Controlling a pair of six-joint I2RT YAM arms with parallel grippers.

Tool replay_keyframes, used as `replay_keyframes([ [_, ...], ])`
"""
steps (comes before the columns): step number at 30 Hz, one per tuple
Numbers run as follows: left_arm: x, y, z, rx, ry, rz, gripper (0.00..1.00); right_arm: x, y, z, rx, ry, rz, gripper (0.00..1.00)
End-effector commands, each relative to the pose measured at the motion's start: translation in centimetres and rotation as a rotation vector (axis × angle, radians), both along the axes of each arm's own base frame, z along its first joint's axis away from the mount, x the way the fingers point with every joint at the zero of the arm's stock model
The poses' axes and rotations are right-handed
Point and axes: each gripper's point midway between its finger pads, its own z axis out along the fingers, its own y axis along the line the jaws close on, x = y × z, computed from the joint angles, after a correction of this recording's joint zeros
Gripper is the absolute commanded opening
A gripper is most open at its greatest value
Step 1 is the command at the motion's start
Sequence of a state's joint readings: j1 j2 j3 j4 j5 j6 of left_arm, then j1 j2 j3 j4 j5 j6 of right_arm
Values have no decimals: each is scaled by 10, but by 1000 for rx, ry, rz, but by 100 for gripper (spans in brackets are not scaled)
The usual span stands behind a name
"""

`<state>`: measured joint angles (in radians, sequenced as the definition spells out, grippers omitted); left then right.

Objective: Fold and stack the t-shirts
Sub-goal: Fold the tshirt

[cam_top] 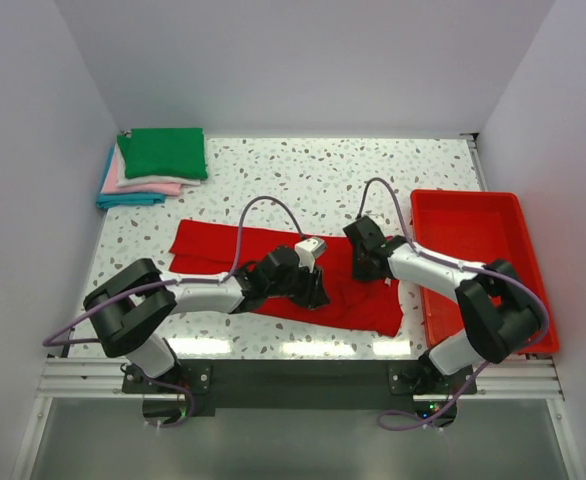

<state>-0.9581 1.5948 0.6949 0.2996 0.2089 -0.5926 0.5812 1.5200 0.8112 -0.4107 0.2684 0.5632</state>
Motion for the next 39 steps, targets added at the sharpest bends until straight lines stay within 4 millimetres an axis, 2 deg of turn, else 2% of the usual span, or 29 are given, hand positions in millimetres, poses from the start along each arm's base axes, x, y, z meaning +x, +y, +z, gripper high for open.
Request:
replay_keyframes([
  [1, 21, -9, 24, -76, -37, 57, 38, -4, -4, 17, 46, -63, -22, 23],
  [5, 28, -18, 25, -78, -32, 54, 38, -12, -10, 30, 74, -104, -37, 23],
  [7, 30, -22, 18, -65, -20, 52, 38, -15, -13, 32, 77, -107, -41, 23],
  [8, 32, -27, 22, -74, -20, 42, 38, -17, -13, 33, 79, -109, -39, 24],
  [9, 33, -29, 14, -59, -11, 38, 38, -18, -14, 36, 82, -114, -36, 24],
  [12, 36, -37, 13, -61, 1, 31, 38, -23, -16, 39, 94, -119, -33, 23],
  [15, 39, -44, 4, -50, 22, 29, 37, -30, -20, 37, 95, -116, -31, 24],
  [18, 39, -50, 6, -69, 31, 19, 37, -35, -23, 37, 94, -114, -34, 24],
  [25, 28, -72, 11, -116, 34, -57, 38, -41, -32, 41, 86, -130, -53, 24],
  [30, 20, -84, 13, -125, 36, -97, 38, -43, -38, 53, 80, -157, -73, 24],
  [35, 9, -95, 20, -141, 24, -152, 38, -42, -50, 73, 64, -213, -128, 24],
  [39, -6, -101, 22, -148, 19, -213, 38, -37, -58, 98, 60, -279, -165, 25],
])
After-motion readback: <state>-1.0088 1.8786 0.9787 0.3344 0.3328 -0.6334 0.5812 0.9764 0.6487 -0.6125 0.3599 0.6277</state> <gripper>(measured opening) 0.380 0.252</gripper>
